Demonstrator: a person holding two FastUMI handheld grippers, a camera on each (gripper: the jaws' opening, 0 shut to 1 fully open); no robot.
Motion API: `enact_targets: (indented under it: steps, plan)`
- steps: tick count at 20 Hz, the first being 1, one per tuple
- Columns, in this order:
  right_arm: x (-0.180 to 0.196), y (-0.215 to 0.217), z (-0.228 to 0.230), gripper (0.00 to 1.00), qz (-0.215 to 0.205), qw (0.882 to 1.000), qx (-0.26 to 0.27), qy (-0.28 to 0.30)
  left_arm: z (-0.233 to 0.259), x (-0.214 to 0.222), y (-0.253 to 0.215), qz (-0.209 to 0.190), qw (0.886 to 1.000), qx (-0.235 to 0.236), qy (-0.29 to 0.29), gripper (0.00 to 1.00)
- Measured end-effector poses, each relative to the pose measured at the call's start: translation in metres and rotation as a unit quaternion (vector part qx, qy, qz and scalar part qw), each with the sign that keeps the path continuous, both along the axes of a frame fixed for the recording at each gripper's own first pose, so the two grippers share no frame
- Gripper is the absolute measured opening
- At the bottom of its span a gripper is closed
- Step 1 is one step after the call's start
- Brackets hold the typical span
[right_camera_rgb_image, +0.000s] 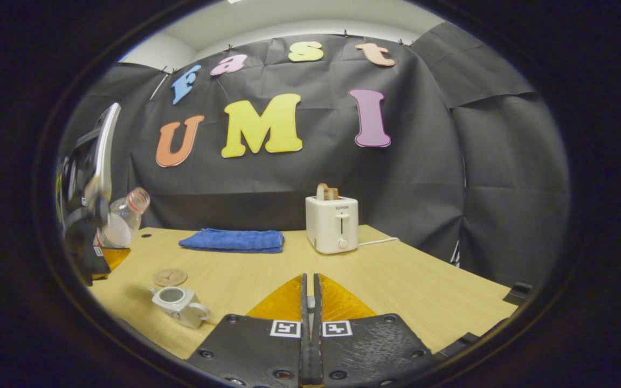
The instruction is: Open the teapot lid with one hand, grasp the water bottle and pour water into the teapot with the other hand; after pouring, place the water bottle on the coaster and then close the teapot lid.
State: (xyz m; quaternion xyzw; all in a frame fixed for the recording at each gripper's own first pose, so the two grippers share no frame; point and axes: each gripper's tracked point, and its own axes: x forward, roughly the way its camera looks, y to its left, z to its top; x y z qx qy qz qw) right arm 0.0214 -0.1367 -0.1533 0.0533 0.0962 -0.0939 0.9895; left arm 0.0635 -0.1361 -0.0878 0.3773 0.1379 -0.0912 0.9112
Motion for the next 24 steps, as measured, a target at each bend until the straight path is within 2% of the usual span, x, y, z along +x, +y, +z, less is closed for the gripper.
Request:
enact_targets:
  steps: [3, 5, 9, 12, 20, 22, 24]
  plan:
    - [0.002, 0.006, -0.002, 0.0, 0.006, 1.0, -0.001, 0.002, 0.01, 0.01, 0.007, 0.032, 0.996, -0.082, -0.014, 0.77]
    - [0.002, 0.01, -0.005, 0.0, 0.011, 1.0, -0.001, 0.006, 0.01, 0.012, 0.009, 0.053, 0.988, -0.143, -0.019, 0.77]
    - [0.004, 0.014, -0.009, 0.0, 0.014, 1.0, -0.003, 0.012, 0.013, 0.02, 0.002, 0.061, 0.957, -0.284, -0.019, 0.77]
    - [0.003, 0.015, -0.01, 0.0, 0.016, 1.0, -0.004, 0.012, 0.014, 0.03, -0.007, 0.051, 0.932, -0.357, -0.028, 0.78]
    - [0.0, 0.019, -0.003, 0.0, 0.023, 1.0, 0.002, 0.005, 0.003, 0.073, -0.017, 0.033, 0.883, -0.464, -0.059, 0.78]
    - [0.003, 0.019, -0.001, 0.0, 0.022, 1.0, -0.004, 0.0, 0.0, 0.082, -0.02, 0.03, 0.876, -0.477, -0.059, 0.79]
    - [0.003, 0.02, -0.002, 0.0, 0.024, 1.0, -0.005, 0.001, -0.008, 0.091, -0.025, 0.034, 0.879, -0.473, -0.053, 0.79]
